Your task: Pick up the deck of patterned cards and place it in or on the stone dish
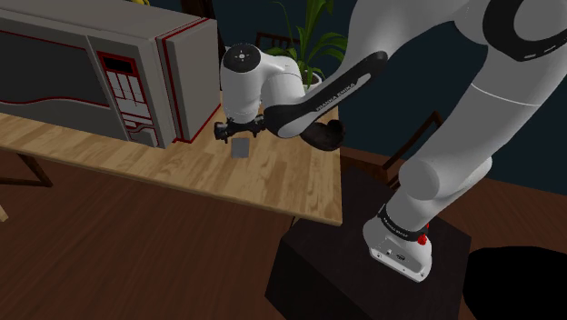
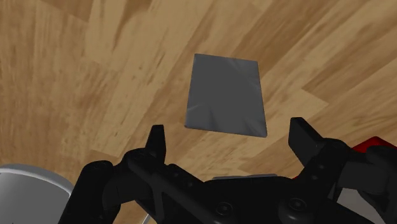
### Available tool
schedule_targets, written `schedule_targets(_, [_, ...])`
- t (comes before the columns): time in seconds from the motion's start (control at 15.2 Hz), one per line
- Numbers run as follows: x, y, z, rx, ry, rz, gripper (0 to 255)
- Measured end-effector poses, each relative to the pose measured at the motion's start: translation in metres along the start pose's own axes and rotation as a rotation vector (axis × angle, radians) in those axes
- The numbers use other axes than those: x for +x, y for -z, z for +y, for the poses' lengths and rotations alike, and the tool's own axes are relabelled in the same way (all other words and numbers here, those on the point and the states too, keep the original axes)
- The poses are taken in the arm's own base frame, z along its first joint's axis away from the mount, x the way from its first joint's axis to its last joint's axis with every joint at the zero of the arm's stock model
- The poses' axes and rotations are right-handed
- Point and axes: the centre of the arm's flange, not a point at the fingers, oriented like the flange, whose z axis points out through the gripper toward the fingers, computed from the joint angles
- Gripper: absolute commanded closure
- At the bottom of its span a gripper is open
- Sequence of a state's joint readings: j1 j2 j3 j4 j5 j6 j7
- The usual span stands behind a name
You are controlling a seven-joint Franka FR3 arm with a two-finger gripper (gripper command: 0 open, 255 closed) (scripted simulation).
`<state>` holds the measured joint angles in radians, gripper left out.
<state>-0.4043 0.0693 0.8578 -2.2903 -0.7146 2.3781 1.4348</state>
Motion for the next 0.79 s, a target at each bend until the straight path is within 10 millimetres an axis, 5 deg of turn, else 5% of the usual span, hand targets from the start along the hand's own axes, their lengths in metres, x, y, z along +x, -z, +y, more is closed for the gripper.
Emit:
schedule_targets(0.33, [-0.0002, -0.0008, 0.0001, 0.0, 0.0, 0.0, 0])
schedule_targets(0.4, [-0.0002, -0.0008, 0.0001, 0.0, 0.0, 0.0, 255])
schedule_targets(0.79, [0.0001, -0.0002, -0.0002, 0.001, 0.0, 0.001, 255])
